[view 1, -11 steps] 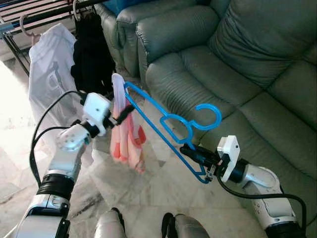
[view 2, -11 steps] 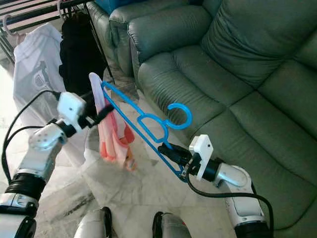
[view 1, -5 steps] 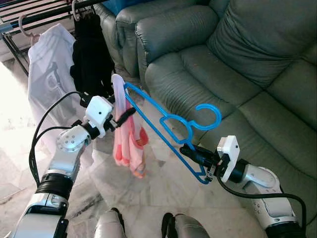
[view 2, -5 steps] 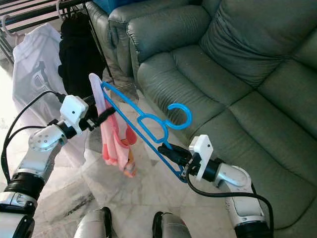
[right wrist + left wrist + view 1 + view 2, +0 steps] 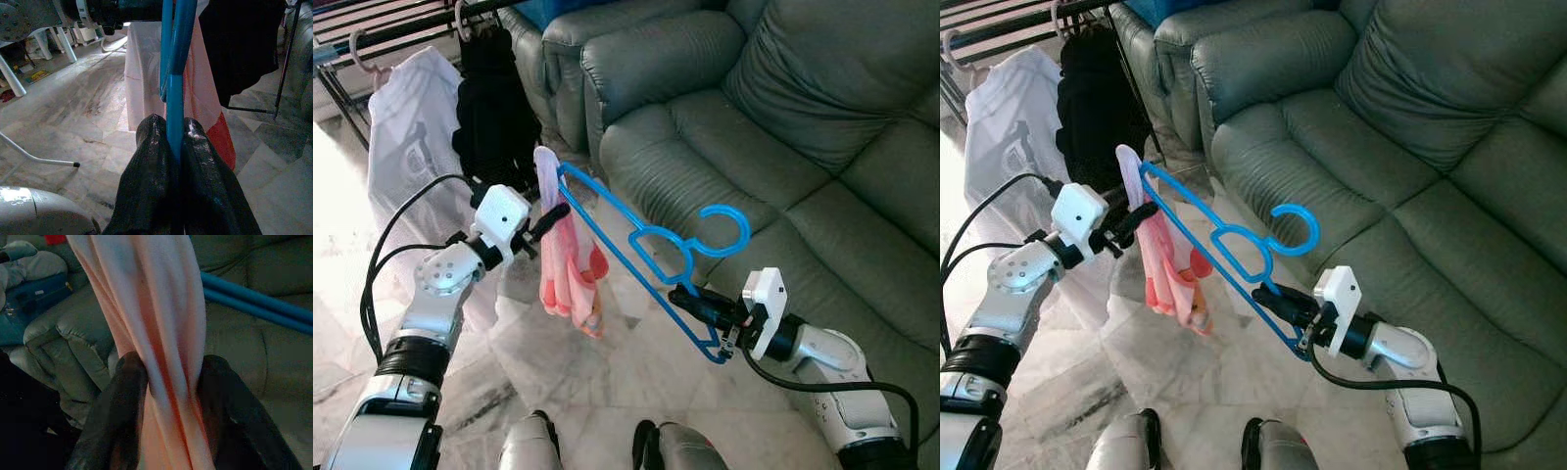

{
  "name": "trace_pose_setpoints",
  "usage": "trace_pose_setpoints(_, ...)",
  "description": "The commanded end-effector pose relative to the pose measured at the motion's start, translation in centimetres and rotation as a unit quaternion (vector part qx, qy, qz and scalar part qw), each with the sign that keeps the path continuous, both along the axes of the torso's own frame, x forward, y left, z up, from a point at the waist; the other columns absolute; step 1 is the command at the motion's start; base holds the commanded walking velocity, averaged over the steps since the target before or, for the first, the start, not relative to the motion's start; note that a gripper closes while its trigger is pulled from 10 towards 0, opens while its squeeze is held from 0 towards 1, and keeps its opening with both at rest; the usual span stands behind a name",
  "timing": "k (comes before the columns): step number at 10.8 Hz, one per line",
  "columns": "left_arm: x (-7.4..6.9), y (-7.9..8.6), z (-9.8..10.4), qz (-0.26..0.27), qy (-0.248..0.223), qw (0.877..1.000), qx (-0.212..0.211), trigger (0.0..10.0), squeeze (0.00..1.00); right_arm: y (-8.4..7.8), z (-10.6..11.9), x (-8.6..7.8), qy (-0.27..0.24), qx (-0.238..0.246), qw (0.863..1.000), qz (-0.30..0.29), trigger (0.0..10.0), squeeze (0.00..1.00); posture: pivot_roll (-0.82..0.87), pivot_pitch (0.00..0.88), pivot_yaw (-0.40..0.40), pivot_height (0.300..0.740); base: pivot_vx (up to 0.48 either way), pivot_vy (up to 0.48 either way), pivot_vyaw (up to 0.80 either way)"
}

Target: Hang hanger

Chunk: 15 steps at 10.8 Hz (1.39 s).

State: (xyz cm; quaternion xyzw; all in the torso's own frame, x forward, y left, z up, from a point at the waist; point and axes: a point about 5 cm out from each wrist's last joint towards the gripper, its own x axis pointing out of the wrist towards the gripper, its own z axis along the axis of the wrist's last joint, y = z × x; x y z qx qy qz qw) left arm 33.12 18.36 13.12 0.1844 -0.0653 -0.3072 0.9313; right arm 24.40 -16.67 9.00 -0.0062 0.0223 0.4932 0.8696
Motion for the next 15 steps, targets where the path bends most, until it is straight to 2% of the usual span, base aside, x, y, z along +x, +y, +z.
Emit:
trace_pose_setpoints(1,0.0,0.1,0.0,-0.009,-0.002,1.0,0.02,0.0,0.0,0.2,0.6,-0.1,-0.014,0.006,1.0,0.016,10.0,0.0,-0.07,0.154,-0.046,0.74,0.0,0.0,0.0)
trace_pose_setpoints(7,0.0,0.5,-0.1,-0.01,-0.009,0.999,0.045,0.0,0.0,0.3,0.5,-0.2,-0.012,0.005,1.0,0.018,10.0,0.0,-0.07,0.152,-0.045,0.74,0.0,0.0,0.0)
trace_pose_setpoints(15,0.6,1.6,0.7,0.027,-0.046,0.996,0.069,0.0,0.0,0.1,0.4,-0.1,-0.013,0.002,1.0,0.013,10.0,0.0,-0.07,0.151,-0.046,0.74,0.0,0.0,0.0)
